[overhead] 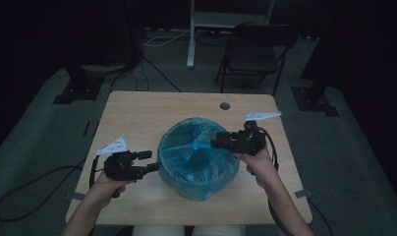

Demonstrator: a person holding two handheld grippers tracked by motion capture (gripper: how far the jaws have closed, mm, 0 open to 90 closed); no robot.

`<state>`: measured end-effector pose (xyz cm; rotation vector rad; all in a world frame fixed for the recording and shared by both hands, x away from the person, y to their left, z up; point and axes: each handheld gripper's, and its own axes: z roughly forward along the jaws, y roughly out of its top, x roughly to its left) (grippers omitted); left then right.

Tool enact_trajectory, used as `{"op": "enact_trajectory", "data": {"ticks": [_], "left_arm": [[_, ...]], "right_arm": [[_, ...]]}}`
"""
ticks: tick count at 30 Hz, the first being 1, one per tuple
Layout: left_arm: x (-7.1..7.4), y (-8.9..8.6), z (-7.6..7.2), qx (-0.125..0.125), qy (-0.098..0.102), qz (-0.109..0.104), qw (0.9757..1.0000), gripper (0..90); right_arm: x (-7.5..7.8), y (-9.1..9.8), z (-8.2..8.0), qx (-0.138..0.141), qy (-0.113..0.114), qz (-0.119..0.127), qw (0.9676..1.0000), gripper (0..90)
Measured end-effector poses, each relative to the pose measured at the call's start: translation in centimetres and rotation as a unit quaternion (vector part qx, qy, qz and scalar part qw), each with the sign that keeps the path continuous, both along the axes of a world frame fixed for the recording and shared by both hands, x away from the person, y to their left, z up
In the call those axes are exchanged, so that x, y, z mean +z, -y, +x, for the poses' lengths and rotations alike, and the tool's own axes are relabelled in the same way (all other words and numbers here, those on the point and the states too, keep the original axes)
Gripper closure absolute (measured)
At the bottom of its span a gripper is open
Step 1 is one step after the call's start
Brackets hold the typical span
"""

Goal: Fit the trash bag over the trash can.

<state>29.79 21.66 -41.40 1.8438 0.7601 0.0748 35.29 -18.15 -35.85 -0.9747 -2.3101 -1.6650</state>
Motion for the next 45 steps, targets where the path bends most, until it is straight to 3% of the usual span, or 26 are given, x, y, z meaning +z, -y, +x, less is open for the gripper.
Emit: {"op": "enact_trajectory", "data": {"ticks": [2, 3, 9, 14, 20, 24, 26, 28, 30, 31, 34, 36, 39, 40, 41, 42, 44, 45], "left_arm": [[-0.1, -0.1, 0.0, 0.004, -0.002, 0.000, 1.0000, 45.5], [-0.1, -0.1, 0.0, -0.002, -0.002, -0.003, 1.0000, 48.9], [0.0, 0.2, -0.5, -0.016, 0.010, -0.001, 0.9998, 76.6], [0.5, 0.3, -0.9, -0.012, 0.013, -0.003, 0.9998, 90.0], [0.8, 0.9, -2.2, -0.035, 0.024, 0.003, 0.9991, 90.0], [0.8, 1.2, -3.2, -0.052, 0.033, 0.013, 0.9980, 90.0], [0.8, 1.4, -3.5, -0.055, 0.034, 0.017, 0.9978, 90.0], [1.2, 1.4, -3.5, -0.041, 0.041, 0.020, 0.9981, 90.0], [2.0, 1.3, -3.2, -0.029, 0.055, 0.019, 0.9979, 77.4], [2.7, 1.3, -3.0, -0.012, 0.057, 0.019, 0.9981, 65.7], [4.1, 1.9, -2.3, -0.025, 0.075, 0.036, 0.9962, 48.4], [5.0, 2.6, -1.4, -0.045, 0.080, 0.046, 0.9947, 44.8], [5.9, 4.1, 0.1, -0.071, 0.073, 0.063, 0.9928, 44.8], [6.0, 4.7, 0.7, -0.085, 0.070, 0.074, 0.9912, 44.8], [6.0, 4.7, 0.7, -0.085, 0.070, 0.074, 0.9912, 44.9], [6.0, 5.7, 1.4, -0.104, 0.064, 0.090, 0.9884, 44.9], [6.0, 6.2, 1.6, -0.111, 0.065, 0.096, 0.9870, 54.9], [6.1, 6.2, 1.6, -0.118, 0.065, 0.091, 0.9867, 64.2]], "right_arm": [[-0.4, -0.8, -0.2, 0.012, 0.003, -0.031, 0.9995, 45.7], [-0.6, -1.1, -0.3, 0.020, 0.007, -0.039, 0.9990, 53.6], [-0.1, -1.1, -0.7, 0.028, 0.024, -0.050, 0.9980, 87.4], [0.9, -0.5, -1.9, 0.033, 0.038, -0.017, 0.9986, 89.0], [1.7, 0.8, -4.9, 0.049, 0.060, 0.021, 0.9968, 89.0], [1.0, 1.7, -6.8, 0.045, 0.069, 0.022, 0.9963, 87.0], [0.3, 2.3, -7.4, 0.042, 0.060, 0.035, 0.9967, 88.1], [-0.1, 2.7, -7.7, 0.042, 0.058, 0.036, 0.9968, 88.9], [-0.3, 2.8, -7.6, 0.041, 0.050, 0.041, 0.9970, 89.6], [-0.3, 2.8, -7.6, 0.045, 0.049, 0.042, 0.9969, 89.6], [0.1, 2.4, -7.4, 0.053, 0.049, 0.041, 0.9965, 89.7], [0.6, 1.9, -7.1, 0.059, 0.053, 0.040, 0.9960, 89.7], [1.5, 1.1, -6.5, 0.064, 0.062, 0.033, 0.9955, 89.7], [1.7, 1.0, -6.3, 0.065, 0.064, 0.032, 0.9953, 89.7], [1.7, 1.0, -6.3, 0.065, 0.064, 0.032, 0.9953, 89.7], [2.0, 0.7, -6.1, 0.067, 0.066, 0.030, 0.9951, 89.6], [2.6, 0.4, -5.5, 0.072, 0.066, 0.033, 0.9947, 89.6], [2.8, 0.4, -5.3, 0.070, 0.067, 0.032, 0.9948, 89.7]]}}
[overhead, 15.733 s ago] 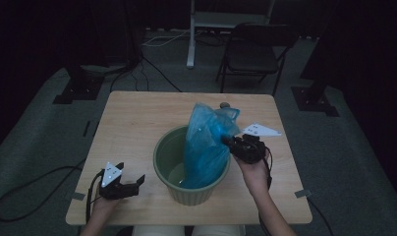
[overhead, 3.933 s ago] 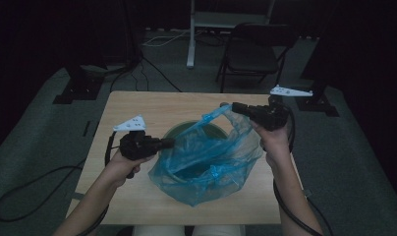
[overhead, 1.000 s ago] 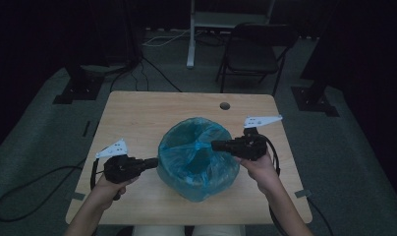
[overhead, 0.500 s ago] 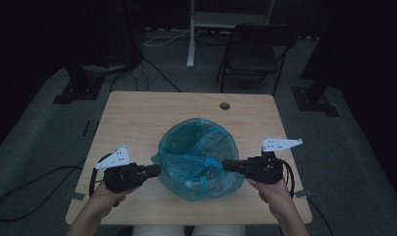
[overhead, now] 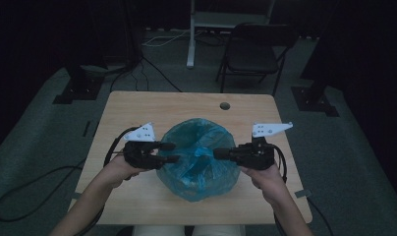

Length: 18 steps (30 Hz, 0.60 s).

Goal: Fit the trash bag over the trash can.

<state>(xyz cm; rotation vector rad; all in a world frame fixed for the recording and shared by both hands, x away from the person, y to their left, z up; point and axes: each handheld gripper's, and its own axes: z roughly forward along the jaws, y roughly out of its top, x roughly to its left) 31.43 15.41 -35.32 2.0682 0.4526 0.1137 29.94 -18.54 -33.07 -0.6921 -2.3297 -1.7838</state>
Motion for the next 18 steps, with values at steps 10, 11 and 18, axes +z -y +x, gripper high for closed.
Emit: {"op": "enact_trajectory", "data": {"ticks": [10, 11, 18], "left_arm": [[1.1, -1.5, -3.5, -0.024, 0.012, -0.046, 0.9986, 90.0], [1.0, -1.6, -4.2, -0.032, 0.012, -0.048, 0.9982, 90.0], [-1.7, -1.4, -6.9, -0.042, -0.001, -0.044, 0.9982, 90.0]], "right_arm": [[0.1, 0.5, -1.0, -0.028, 0.024, -0.014, 0.9992, 88.3], [0.0, 0.6, -1.2, -0.034, 0.026, -0.015, 0.9990, 88.4], [-2.6, 1.1, -3.6, -0.032, 0.017, -0.026, 0.9990, 90.0]]}}
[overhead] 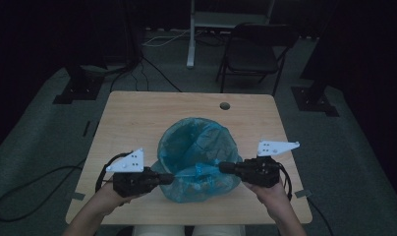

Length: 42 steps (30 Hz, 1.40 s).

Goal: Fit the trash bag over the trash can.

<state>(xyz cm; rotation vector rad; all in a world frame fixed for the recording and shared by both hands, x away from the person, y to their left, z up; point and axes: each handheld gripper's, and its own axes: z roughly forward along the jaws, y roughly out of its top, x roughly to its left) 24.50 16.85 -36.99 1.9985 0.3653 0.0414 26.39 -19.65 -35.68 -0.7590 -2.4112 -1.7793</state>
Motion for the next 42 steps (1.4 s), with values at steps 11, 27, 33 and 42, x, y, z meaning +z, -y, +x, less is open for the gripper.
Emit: {"op": "enact_trajectory", "data": {"ticks": [11, 27, 33, 42], "left_arm": [[-5.4, 0.3, -0.7, 0.006, -0.052, -0.001, 0.9986, 89.1], [-11.9, 0.1, 1.8, 0.136, -0.111, 0.014, 0.9843, 89.2], [-12.0, -1.0, 1.7, 0.150, -0.110, -0.008, 0.9826, 89.1], [-11.5, -2.2, 1.5, 0.170, -0.113, -0.027, 0.9786, 74.5]], "right_arm": [[-5.3, 1.3, -0.7, -0.006, -0.067, 0.004, 0.9977, 90.0], [-12.8, 1.3, 2.5, -0.083, -0.135, -0.067, 0.9851, 89.9], [-12.8, 2.1, 2.4, -0.090, -0.139, -0.043, 0.9854, 70.8], [-7.3, 6.4, 0.4, -0.136, -0.067, 0.024, 0.9881, 46.9]]}}
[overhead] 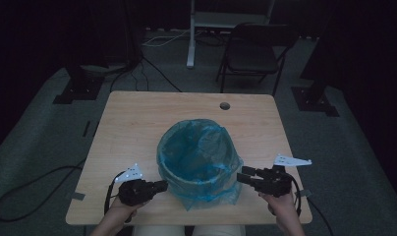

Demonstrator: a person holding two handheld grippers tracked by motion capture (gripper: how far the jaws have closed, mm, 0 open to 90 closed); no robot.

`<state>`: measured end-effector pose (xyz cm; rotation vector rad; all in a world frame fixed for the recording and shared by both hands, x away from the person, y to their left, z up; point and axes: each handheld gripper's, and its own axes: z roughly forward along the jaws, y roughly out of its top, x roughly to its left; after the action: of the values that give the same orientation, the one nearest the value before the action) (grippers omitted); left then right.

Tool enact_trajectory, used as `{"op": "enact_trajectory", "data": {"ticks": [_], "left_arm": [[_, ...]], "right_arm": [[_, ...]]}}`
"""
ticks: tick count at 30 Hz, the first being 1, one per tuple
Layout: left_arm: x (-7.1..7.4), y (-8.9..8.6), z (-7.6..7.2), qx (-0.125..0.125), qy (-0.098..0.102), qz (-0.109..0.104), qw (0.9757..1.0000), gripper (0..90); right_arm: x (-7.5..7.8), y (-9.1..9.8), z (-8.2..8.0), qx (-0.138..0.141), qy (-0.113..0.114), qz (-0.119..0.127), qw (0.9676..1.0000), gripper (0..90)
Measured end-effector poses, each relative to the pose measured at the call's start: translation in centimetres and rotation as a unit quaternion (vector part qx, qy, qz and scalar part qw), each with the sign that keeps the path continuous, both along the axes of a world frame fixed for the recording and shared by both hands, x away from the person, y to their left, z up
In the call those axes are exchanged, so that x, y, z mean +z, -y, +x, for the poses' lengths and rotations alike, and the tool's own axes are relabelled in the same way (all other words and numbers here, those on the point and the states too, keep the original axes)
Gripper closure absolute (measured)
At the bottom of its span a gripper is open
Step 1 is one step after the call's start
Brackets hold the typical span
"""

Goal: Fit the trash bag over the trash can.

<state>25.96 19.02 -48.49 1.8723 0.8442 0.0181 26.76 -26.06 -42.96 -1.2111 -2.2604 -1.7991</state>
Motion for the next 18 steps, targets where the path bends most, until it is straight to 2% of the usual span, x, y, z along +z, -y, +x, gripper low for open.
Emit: {"op": "enact_trajectory", "data": {"ticks": [2, 5, 8, 11, 12, 13, 15, 16, 18], "left_arm": [[0.0, 0.0, 0.0, 0.002, 0.000, -0.001, 1.0000, 62.8], [0.1, -0.1, 0.3, 0.010, -0.010, -0.004, 0.9999, 50.4], [0.1, -0.3, 0.9, 0.020, -0.015, -0.008, 0.9996, 46.7], [0.2, -0.4, 1.6, 0.016, -0.024, -0.020, 0.9994, 46.2], [0.2, -0.4, 1.9, 0.016, -0.026, -0.022, 0.9993, 46.4], [0.3, -0.3, 2.0, 0.017, -0.025, -0.023, 0.9993, 49.1], [0.5, -0.2, 2.4, 0.023, -0.015, -0.018, 0.9994, 64.3], [0.5, -0.2, 2.6, 0.027, -0.012, -0.017, 0.9994, 73.2], [0.6, -0.1, 3.1, 0.036, -0.013, -0.011, 0.9992, 86.1]], "right_arm": [[0.4, 0.5, 0.2, -0.021, 0.002, -0.008, 0.9998, 44.1], [-0.2, 0.7, 0.9, -0.026, -0.024, -0.010, 0.9993, 39.5], [-1.3, 0.4, 1.8, -0.027, -0.043, -0.026, 0.9984, 39.0], [-2.0, 0.2, 3.0, -0.029, -0.057, -0.034, 0.9974, 40.2], [-2.1, 0.1, 3.4, -0.028, -0.061, -0.037, 0.9970, 47.1], [-2.2, 0.0, 3.8, -0.023, -0.061, -0.039, 0.9971, 57.8], [-2.3, -0.1, 4.5, -0.029, -0.061, -0.041, 0.9969, 78.2], [-2.2, -0.2, 4.9, -0.030, -0.062, -0.039, 0.9968, 84.5], [-2.2, -0.4, 5.6, -0.037, -0.061, -0.038, 0.9967, 89.4]]}}
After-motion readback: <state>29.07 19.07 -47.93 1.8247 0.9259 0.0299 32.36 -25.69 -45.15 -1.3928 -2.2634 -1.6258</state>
